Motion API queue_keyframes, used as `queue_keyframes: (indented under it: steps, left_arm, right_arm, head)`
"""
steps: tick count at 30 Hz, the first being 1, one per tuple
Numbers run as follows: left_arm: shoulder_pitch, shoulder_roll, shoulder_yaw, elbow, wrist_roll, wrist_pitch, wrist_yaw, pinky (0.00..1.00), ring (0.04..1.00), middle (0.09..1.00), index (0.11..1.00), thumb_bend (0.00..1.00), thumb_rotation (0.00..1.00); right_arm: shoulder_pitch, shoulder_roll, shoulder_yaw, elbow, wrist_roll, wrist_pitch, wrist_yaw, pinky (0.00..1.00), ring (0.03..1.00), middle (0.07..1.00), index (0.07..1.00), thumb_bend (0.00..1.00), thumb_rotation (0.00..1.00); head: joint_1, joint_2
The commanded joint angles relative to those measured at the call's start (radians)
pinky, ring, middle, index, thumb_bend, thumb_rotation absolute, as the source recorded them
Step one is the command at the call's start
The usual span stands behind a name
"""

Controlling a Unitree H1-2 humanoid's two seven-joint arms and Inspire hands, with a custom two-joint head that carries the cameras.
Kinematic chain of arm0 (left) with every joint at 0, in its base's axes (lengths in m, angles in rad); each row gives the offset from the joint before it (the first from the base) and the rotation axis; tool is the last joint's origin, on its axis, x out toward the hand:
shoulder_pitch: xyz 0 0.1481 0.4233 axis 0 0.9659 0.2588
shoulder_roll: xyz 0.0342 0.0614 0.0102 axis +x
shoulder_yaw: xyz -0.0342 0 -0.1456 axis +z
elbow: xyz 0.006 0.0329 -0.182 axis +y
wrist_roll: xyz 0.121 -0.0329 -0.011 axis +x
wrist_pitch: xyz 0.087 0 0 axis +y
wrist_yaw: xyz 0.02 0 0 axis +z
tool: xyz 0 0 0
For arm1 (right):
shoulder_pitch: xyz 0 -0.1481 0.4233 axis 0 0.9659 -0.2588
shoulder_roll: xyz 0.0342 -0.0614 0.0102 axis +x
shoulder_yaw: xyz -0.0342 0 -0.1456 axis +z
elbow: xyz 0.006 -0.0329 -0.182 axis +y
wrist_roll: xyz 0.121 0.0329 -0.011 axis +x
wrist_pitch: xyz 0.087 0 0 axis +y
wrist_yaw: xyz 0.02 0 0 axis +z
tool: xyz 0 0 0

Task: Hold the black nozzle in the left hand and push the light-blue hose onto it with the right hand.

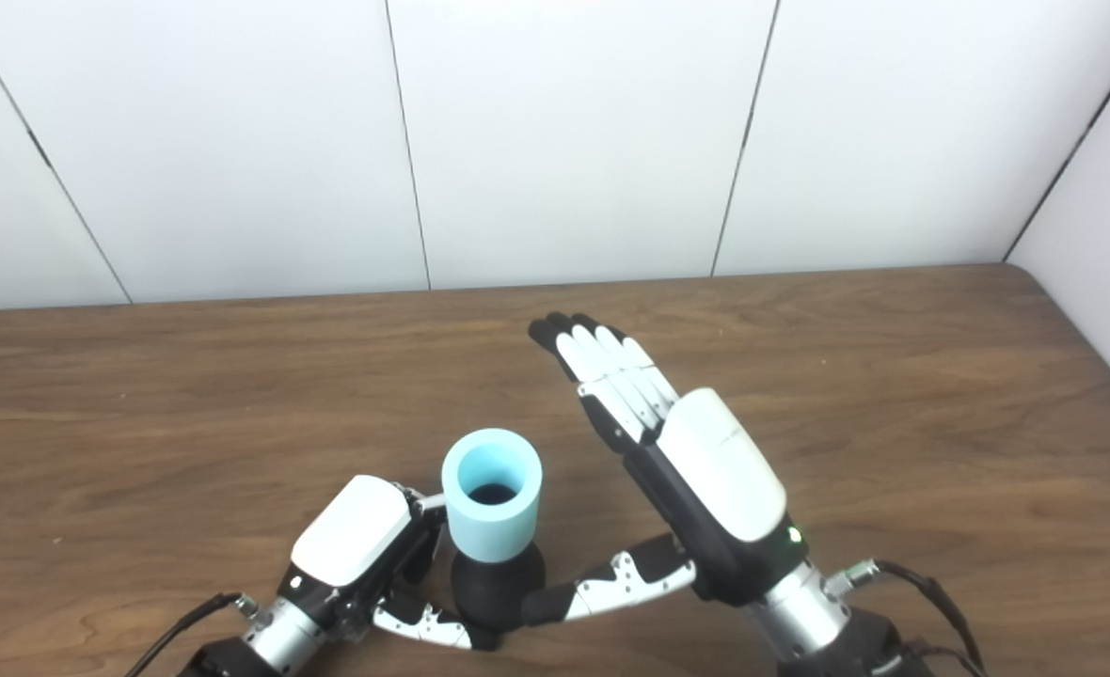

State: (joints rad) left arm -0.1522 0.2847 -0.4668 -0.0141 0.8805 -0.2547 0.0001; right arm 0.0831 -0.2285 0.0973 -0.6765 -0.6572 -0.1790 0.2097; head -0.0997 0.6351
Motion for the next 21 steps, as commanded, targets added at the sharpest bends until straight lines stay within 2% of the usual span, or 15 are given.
queue_keyframes:
  steps: [1,8,21]
  left_arm:
    - [0.020,0.007,-0.015,0.024,0.012,-0.001,-0.019,0.60,0.624,0.658,0.658,1.00,0.47]
    - [0.019,0.004,-0.016,0.024,0.010,0.002,-0.021,0.60,0.625,0.659,0.657,1.00,0.46]
    - [0.020,0.007,-0.016,0.022,0.010,0.003,-0.022,0.60,0.623,0.658,0.655,1.00,0.46]
  right_arm:
    - [-0.011,-0.012,-0.006,-0.047,-0.011,-0.058,-0.022,1.00,1.000,1.000,0.992,0.98,0.87]
    - [-0.010,-0.022,0.014,-0.056,-0.088,-0.101,0.010,1.00,1.000,1.000,0.970,0.95,0.85]
    - [-0.012,-0.007,0.063,-0.061,-0.224,-0.111,0.085,1.00,1.000,0.969,0.930,0.97,0.85]
  head:
    - [0.000,0.000]
    - [0.001,0.002]
    - [0.003,0.000]
